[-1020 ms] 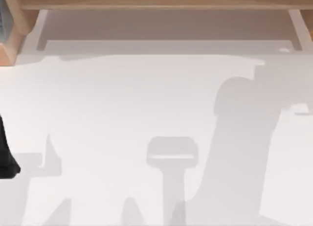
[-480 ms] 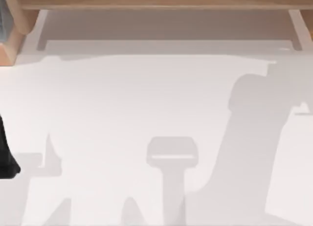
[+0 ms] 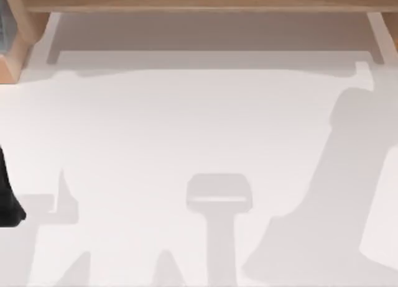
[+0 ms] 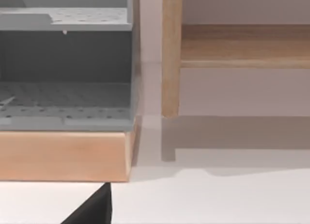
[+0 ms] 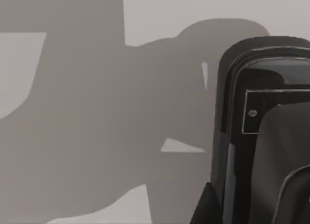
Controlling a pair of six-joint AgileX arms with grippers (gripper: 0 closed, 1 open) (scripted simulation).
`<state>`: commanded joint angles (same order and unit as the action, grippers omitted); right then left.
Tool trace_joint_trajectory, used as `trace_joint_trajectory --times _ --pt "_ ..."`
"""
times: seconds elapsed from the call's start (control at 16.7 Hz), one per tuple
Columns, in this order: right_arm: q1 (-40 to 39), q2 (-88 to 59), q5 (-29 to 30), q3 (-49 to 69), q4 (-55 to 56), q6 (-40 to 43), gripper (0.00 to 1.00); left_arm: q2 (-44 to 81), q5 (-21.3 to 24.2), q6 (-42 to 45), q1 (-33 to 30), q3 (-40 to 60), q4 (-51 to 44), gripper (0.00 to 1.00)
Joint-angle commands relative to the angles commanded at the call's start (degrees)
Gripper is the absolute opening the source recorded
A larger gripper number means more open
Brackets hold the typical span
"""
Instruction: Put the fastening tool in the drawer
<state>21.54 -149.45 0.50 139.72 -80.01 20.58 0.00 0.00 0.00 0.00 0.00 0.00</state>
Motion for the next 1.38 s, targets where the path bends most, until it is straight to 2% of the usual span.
trace_joint_trajectory --times 0.78,1.38 --pt "0.0 0.0 0.0 0.0 0.0 0.0 0.98 0.0 0.0 0.0 0.0 0.0 0.0 1.0" --pt "0.0 0.0 0.0 0.0 0.0 0.0 1.0 0.0 0.0 0.0 0.0 0.0 0.0 1.0"
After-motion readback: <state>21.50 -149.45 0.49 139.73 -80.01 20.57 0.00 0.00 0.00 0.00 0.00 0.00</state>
